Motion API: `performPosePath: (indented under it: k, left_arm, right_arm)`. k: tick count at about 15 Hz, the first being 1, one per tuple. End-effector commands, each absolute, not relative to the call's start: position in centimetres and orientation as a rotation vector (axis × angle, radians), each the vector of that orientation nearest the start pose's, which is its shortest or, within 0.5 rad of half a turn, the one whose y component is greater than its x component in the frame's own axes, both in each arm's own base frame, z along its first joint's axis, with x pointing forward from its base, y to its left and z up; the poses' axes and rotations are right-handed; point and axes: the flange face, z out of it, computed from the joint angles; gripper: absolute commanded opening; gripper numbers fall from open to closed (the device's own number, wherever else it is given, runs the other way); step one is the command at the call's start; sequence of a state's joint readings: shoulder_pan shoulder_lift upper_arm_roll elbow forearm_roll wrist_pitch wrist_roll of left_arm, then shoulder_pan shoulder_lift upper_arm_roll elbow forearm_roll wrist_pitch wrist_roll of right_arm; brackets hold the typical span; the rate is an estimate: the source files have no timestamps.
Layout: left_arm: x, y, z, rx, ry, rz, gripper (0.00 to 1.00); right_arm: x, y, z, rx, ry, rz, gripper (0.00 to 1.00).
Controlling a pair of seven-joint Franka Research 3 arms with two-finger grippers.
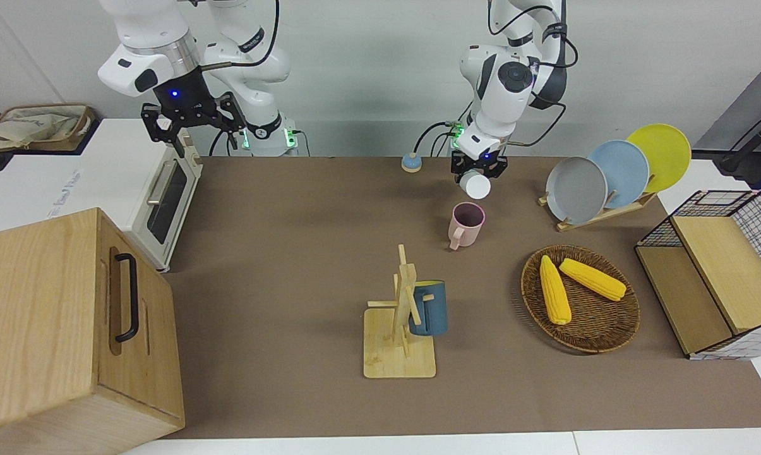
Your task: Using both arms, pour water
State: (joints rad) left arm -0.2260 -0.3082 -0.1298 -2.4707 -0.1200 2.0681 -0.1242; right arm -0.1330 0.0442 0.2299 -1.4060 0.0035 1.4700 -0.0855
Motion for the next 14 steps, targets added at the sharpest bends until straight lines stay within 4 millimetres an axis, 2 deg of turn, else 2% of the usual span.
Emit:
performPosePath:
  k: [1, 6, 14]
  left_arm:
    - [41.6, -15.8, 41.0, -3.166, 0.268, 0.294, 0.0]
    - [42.8, -16.2, 40.8, -3.155, 0.274, 0.354, 0.0]
    - [42.6, -15.6, 40.6, -3.136, 0.269, 0.412, 0.0]
  right_arm:
    - [55.1, 5.2, 66.9, -3.125, -0.297, -0.021, 0.992]
    - [55.1, 5.3, 66.9, -3.124, -0.297, -0.021, 0.992]
    - [55.1, 5.3, 66.9, -3.123, -0.299, -0.021, 0.992]
